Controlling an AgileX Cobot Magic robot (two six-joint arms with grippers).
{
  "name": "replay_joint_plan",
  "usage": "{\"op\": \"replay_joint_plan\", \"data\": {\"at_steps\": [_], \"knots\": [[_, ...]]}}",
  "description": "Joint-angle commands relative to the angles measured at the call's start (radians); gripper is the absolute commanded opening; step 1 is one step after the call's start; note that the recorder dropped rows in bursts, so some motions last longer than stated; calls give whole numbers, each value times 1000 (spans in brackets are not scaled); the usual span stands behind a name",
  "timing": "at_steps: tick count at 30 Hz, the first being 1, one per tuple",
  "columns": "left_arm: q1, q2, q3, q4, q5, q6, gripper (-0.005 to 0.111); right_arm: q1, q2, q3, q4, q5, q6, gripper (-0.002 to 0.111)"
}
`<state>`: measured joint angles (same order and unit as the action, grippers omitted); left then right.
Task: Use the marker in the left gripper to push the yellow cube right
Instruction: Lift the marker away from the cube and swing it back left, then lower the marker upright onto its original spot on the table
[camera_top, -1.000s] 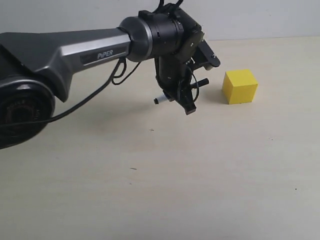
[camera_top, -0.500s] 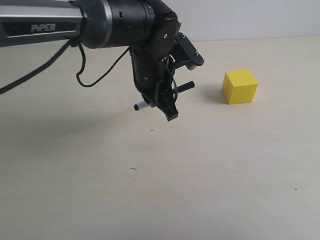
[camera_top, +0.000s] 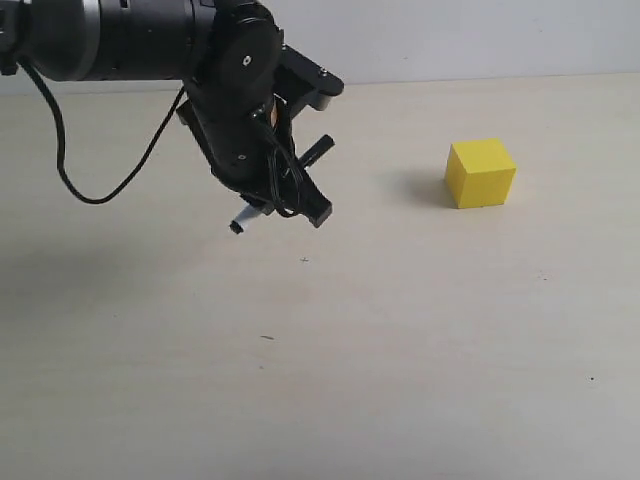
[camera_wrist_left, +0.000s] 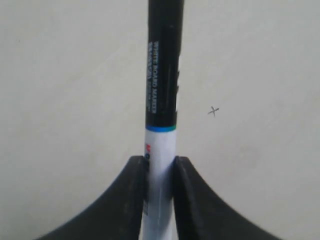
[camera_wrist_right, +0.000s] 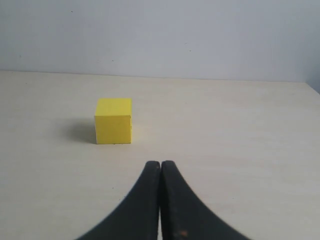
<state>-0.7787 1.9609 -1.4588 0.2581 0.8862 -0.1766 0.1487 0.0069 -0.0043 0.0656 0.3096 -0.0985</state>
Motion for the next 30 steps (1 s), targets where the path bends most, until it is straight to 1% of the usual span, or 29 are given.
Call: {"op": "replay_joint_plan", "data": {"at_steps": [1,3,7,10,15,23,30], "knots": [[2,-23,34,-34,-28,-226,0,-3,-7,4,-5,-5,-2,0],[2,-23,41,-85,-28,-275,0,-3,-7,4,-5,-5,-2,0],[2,-23,43,-258,-24,-334,0,-3,-7,4,-5,-5,-2,0],[2,-23,43,-326,-22,-411,0,-3,-7,4,-5,-5,-2,0],[2,-6,43,-326,-7,-565,0,-3,-7,4,-5,-5,-2,0],[0,61,43,-330,-5,-634,0,-3,-7,4,-5,-12,-2,0],[2,116,1,-341,10,-644,0,-3,-7,4,-5,-10,-2,0]]}}
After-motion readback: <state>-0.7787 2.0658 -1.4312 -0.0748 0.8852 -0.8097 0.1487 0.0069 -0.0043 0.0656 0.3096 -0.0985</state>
